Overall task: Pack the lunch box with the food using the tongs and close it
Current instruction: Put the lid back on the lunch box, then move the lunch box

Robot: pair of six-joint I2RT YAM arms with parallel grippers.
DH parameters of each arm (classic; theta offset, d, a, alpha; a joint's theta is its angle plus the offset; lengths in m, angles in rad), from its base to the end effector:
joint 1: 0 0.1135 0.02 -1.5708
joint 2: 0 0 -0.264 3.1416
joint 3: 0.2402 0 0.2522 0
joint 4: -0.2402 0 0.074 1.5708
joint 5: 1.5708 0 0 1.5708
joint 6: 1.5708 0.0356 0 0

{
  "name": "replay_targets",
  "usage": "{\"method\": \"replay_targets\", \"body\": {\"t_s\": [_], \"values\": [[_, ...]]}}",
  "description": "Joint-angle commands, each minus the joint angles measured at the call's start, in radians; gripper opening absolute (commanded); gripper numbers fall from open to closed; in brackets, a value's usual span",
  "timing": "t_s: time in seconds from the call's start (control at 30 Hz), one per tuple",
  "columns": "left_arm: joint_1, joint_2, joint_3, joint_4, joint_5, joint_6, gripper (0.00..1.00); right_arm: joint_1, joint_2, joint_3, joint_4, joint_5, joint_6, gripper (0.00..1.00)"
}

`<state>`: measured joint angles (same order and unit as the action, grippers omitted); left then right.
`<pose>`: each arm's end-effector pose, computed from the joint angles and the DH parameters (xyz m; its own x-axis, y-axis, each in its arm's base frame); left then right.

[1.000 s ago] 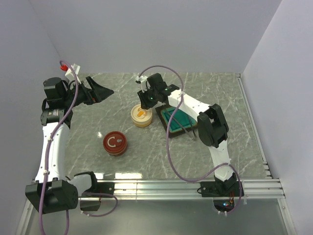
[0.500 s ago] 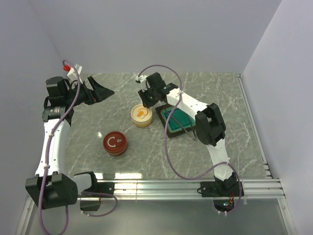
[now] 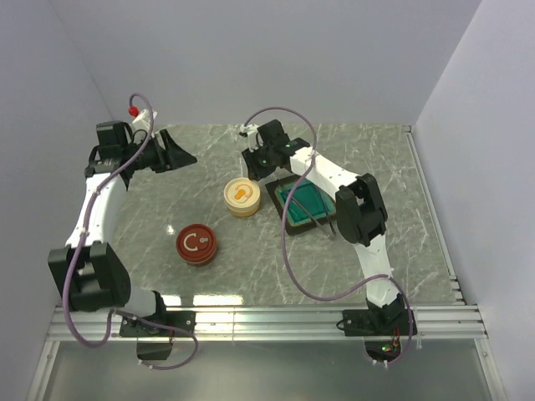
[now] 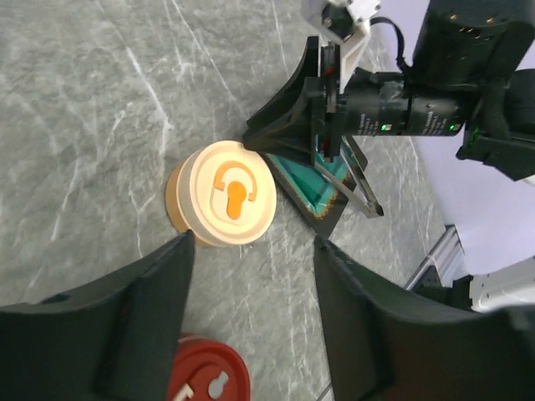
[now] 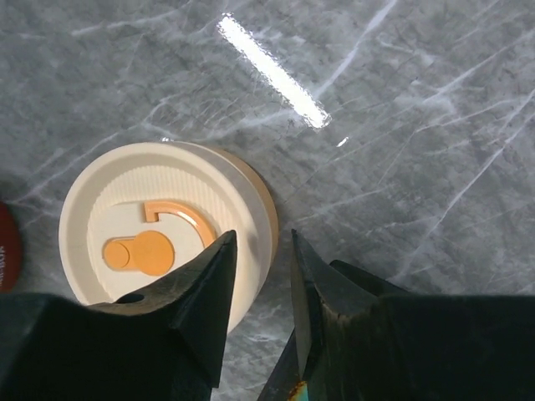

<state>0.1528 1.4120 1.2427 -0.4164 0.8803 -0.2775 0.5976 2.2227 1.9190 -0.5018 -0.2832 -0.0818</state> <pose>0.3109 0.0201 0.3386 -0.6728 -0.2802 -0.6847 0.3678 0.6764 -0.6381 0.4134 0.2934 0.2293 -0.5370 -0.4604 -0.7069 -0.7466 0.6494 0.1442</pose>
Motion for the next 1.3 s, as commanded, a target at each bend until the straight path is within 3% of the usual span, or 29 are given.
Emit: {"method": "replay_targets", "body": {"t_s": [0.0, 0.17, 0.4, 0.67, 1.1, 1.27], "values": [[-0.038, 0.102, 0.072, 0.053, 0.069, 0.048, 0.62, -0.036, -0.075, 0.052, 0.012, -0.071, 0.057, 0.43], [-0.090, 0.263, 0.151, 0.122, 0.088, 0.031, 0.59, -0.096, -0.060, 0.087, 0.003, -0.177, 0.169, 0.60], [-0.140, 0.497, 0.216, 0.237, 0.160, -0.052, 0.53, -0.156, 0.034, 0.097, 0.101, -0.411, 0.395, 0.56], [-0.193, 0.651, 0.284, 0.261, 0.154, -0.095, 0.49, -0.154, 0.126, 0.112, 0.174, -0.482, 0.523, 0.55], [-0.229, 0.763, 0.339, 0.225, 0.097, -0.071, 0.47, -0.151, 0.138, 0.078, 0.170, -0.427, 0.510, 0.49], [-0.254, 0.794, 0.449, 0.073, 0.065, 0.046, 0.55, -0.179, 0.046, 0.081, 0.123, -0.395, 0.435, 0.52]]}}
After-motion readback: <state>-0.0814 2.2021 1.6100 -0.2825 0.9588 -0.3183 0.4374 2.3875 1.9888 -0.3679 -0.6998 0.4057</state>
